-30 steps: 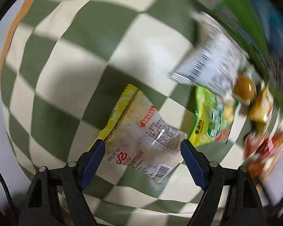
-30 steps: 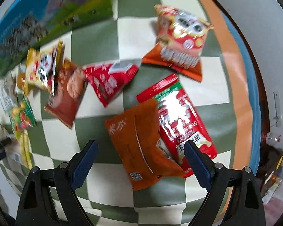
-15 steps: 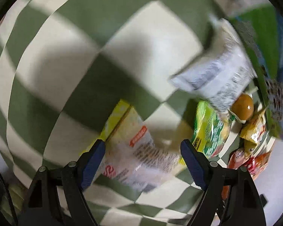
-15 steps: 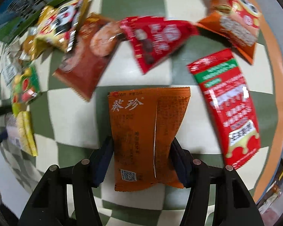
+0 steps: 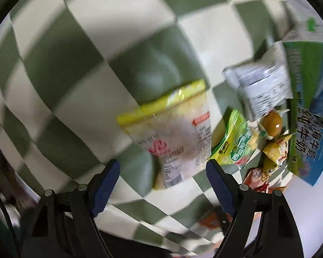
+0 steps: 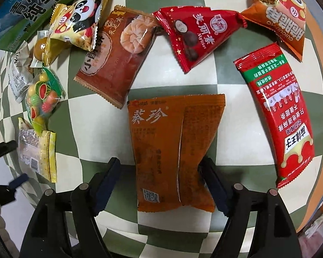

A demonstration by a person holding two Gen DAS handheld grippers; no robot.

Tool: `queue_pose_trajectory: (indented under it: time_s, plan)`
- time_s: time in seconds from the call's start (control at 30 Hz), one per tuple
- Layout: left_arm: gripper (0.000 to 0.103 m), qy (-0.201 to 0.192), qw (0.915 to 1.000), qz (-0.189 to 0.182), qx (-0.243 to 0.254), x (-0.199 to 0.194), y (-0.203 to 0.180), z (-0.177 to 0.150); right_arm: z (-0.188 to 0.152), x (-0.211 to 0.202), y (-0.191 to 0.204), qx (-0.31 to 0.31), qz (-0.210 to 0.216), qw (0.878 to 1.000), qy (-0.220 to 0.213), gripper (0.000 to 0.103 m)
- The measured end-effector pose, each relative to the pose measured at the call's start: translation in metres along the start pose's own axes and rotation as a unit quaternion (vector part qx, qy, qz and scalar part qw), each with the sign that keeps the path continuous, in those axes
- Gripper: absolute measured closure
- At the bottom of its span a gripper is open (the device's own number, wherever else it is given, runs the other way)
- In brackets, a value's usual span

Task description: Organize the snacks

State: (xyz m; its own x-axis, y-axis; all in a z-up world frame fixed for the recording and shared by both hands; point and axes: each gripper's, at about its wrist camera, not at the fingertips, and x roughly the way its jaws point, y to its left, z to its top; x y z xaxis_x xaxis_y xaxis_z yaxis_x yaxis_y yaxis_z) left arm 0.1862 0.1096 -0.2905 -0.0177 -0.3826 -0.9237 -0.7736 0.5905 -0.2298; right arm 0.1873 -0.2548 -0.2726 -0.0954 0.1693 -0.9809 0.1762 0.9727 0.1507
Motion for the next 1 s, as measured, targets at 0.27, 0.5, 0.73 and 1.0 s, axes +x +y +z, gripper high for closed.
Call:
queue_pose_trajectory:
  time_s: [0.27, 0.5, 0.73, 1.0]
  plan:
    - [0.024, -0.038, 0.9990, 0.003, 0.023, 0.017, -0.022, 0.017, 0.000, 0.016, 0.020, -0.013, -0.027, 1.000, -0.010, 0.036]
    - [0.033, -0.077, 0.9631, 0.100, 0.238, 0.025, -0.063, 0.001, -0.013, 0.013, 0.028, -0.039, -0.009, 0.999, -0.003, 0.042]
    - [0.031, -0.075, 0.9001, 0.184, 0.388, 0.049, -0.095, -0.033, -0.021, 0.020, 0.045, -0.048, 0.034, 0.998, 0.017, 0.028]
    - [0.036, -0.105, 0.9003, 0.205, 0.369, 0.072, -0.124, -0.017, -0.020, 0.000, 0.064, -0.050, -0.010, 0.999, -0.020, 0.021]
